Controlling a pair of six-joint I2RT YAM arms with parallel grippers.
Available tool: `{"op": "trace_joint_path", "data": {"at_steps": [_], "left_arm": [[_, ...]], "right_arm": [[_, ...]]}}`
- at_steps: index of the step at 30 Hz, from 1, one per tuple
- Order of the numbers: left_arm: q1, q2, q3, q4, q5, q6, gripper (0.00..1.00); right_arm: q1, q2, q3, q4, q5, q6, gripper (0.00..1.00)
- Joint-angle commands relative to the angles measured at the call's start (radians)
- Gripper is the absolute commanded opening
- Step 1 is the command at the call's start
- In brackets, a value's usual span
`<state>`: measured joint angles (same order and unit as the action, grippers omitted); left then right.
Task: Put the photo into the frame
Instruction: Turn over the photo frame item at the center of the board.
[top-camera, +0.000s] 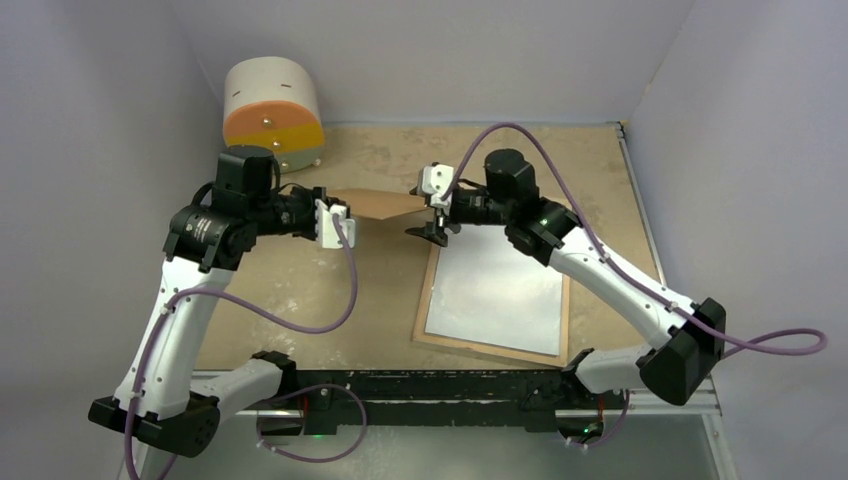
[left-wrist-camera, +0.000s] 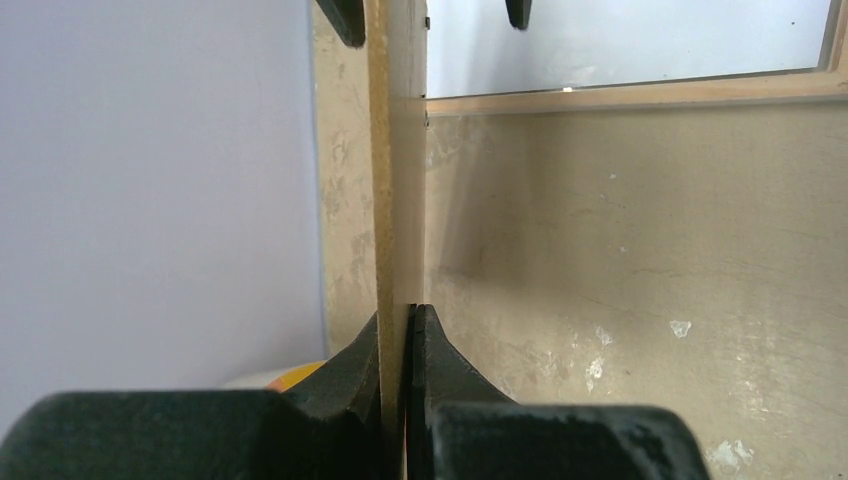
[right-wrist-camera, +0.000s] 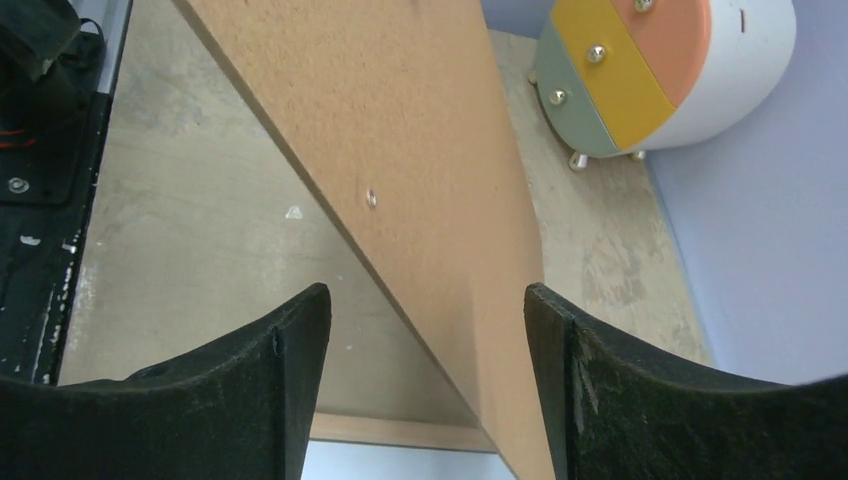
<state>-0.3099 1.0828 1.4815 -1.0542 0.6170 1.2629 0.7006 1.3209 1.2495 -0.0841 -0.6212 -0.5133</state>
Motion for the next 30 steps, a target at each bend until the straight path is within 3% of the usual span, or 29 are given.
{"op": "trace_joint_path", "data": {"at_steps": [1, 4, 10, 12, 14, 17, 24, 28, 30], "left_arm": [[0.002, -0.013, 0.064, 0.051, 0.046, 0.041, 0.00], [0.002, 0.008, 0.095, 0.002, 0.039, 0.049, 0.00], [0.002, -0.007, 0.090, 0.097, 0.019, -0.045, 0.00], [0.002, -0.025, 0.070, 0.178, 0.002, -0.100, 0.07], [0.002, -0.040, 0.045, 0.275, -0.028, -0.194, 0.44], [0.002, -0.051, 0.015, 0.407, -0.081, -0.303, 0.77], [0.003, -0.109, -0.069, 0.873, -0.327, -0.611, 0.86], [0.003, -0.062, 0.007, 0.798, -0.344, -0.701, 0.87], [0.003, -0.040, 0.028, 0.740, -0.351, -0.735, 0.89]], "right_arm": [[0.048, 0.042, 0.057, 0.046, 0.085, -0.056, 0.70], [0.067, 0.081, 0.068, 0.056, 0.125, -0.061, 0.59], [0.068, 0.102, 0.080, 0.173, 0.136, 0.044, 0.14], [0.068, 0.078, 0.061, 0.233, 0.142, 0.089, 0.00], [0.068, 0.048, 0.030, 0.302, 0.122, 0.174, 0.00], [0.067, 0.013, 0.001, 0.384, 0.169, 0.289, 0.00], [0.063, -0.057, 0.020, 0.363, 0.293, 0.547, 0.00], [-0.009, -0.072, 0.082, 0.252, 0.426, 0.770, 0.00], [-0.103, -0.067, 0.092, 0.230, 0.345, 0.918, 0.00]]}}
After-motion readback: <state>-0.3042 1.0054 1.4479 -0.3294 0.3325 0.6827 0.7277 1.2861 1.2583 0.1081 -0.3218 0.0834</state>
